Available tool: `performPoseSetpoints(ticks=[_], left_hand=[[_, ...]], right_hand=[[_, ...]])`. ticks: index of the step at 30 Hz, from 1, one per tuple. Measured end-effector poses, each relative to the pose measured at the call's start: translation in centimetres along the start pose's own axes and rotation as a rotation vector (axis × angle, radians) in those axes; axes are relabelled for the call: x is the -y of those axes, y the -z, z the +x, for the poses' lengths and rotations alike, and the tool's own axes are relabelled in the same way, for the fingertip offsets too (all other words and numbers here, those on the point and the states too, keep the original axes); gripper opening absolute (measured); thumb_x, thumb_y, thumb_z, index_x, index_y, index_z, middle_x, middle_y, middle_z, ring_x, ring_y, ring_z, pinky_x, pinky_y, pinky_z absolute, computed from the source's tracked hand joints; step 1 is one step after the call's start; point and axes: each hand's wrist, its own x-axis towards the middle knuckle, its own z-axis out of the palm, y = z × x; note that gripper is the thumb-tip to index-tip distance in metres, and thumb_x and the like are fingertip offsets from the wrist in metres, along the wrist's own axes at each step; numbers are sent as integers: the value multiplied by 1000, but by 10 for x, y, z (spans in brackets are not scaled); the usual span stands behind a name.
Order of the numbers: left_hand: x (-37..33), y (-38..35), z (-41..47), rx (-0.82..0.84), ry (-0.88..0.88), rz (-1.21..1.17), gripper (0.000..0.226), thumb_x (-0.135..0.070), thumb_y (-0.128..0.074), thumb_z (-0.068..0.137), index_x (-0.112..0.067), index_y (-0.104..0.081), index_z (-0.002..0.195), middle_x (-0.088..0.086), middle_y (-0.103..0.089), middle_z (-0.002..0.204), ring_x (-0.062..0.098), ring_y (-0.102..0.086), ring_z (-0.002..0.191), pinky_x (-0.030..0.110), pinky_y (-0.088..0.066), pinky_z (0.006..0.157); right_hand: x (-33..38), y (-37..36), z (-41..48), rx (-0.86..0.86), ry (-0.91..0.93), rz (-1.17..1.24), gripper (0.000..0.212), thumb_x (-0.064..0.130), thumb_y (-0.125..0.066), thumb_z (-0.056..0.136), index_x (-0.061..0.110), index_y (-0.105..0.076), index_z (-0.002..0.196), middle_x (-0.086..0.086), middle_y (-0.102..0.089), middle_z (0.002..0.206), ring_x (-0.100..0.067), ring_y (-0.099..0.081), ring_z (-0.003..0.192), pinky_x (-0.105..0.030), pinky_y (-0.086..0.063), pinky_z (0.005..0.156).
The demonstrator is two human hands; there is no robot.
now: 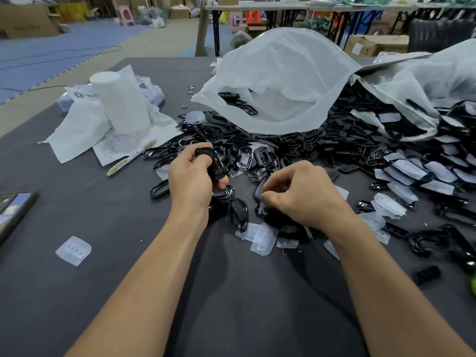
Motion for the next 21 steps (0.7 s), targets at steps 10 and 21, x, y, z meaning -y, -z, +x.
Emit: performPoseSetpoints(ticks=[10,21], left_hand=[[11,11,-12,208,-103,315,29,-6,-47,97,-28,-66,100,-4,-70,69,14,-54,49,30,-48,47],[9,27,-23,177,-268,490,29,-15,-49,97,-42,-58,104,-7,-76,79,14,-65,55,33,-57,54]], right_hand=[[16,-7,-15,285,62,-257,39,37,-100,41,34,-76,70,11,-63,63,0,-57,58,-12,-34,45],[9,2,-11,259,60,-110,16,33,-95,64,35,-81,73,21,-66,56,6,-59,57,-7,-38,50]])
